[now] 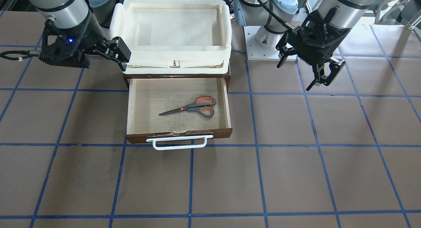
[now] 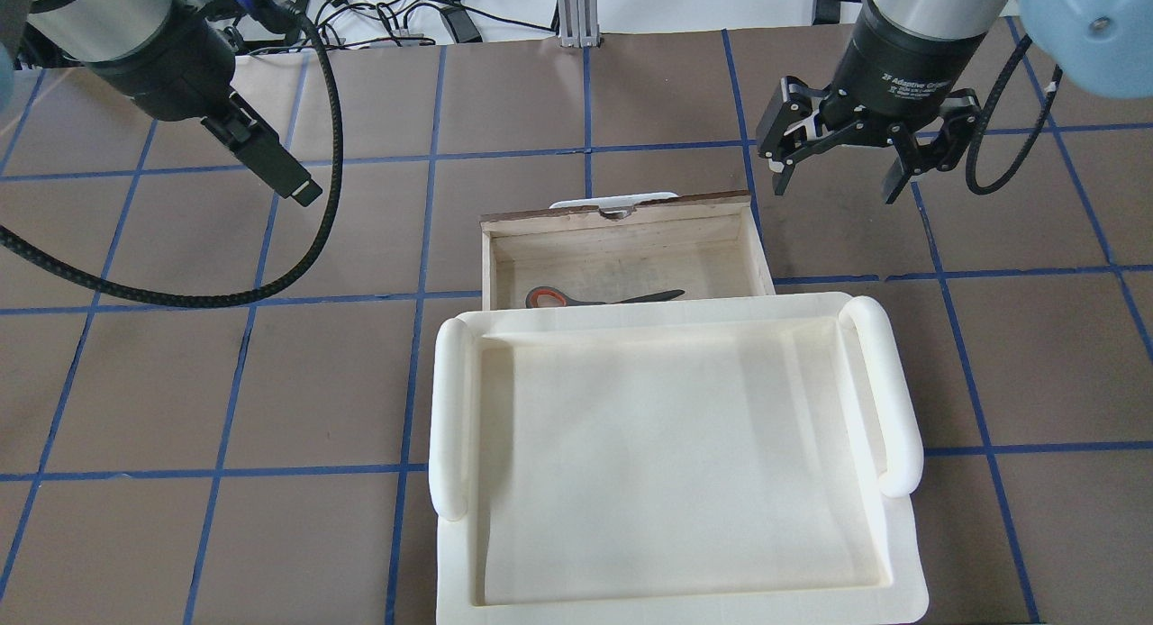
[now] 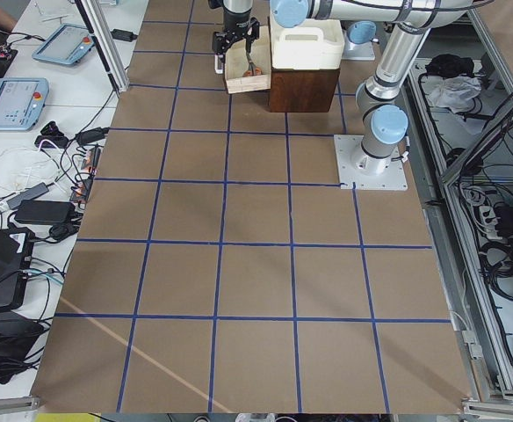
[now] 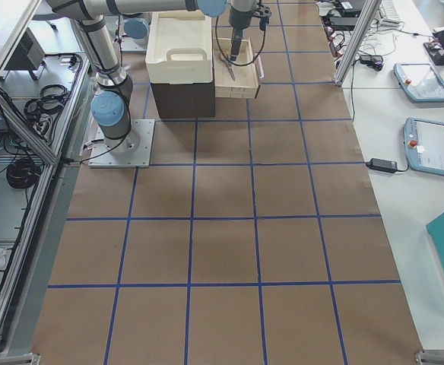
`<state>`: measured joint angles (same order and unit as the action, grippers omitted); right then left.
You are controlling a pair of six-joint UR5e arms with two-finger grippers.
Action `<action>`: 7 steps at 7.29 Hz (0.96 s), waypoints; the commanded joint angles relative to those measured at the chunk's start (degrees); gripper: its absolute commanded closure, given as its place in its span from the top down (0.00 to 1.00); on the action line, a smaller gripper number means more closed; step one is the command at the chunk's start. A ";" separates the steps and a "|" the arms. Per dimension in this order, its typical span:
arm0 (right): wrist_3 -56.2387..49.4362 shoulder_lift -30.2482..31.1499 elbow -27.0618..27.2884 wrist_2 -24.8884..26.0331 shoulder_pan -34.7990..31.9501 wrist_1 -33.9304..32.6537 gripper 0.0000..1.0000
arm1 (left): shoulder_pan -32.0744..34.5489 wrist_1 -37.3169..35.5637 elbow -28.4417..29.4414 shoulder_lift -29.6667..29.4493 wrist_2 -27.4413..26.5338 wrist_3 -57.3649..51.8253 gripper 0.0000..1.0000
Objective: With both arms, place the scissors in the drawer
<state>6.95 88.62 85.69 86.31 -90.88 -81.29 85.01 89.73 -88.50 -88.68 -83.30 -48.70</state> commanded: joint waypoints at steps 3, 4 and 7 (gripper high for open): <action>-0.45 -0.02 0.00 0.00 0.09 -0.01 1.00 | -0.63 0.53 -0.53 -0.27 -4.81 18.60 1.00; -0.54 -0.02 0.00 0.00 0.09 -0.01 1.00 | -0.20 0.36 -0.71 -1.23 -8.33 30.04 1.00; -0.89 0.07 0.00 0.18 0.09 -0.10 1.00 | 3.82 0.62 -0.71 -1.50 -5.05 46.34 1.00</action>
<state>6.25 88.63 85.69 86.40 -90.79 -81.32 86.44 90.22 -89.18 -89.90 -90.08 -10.73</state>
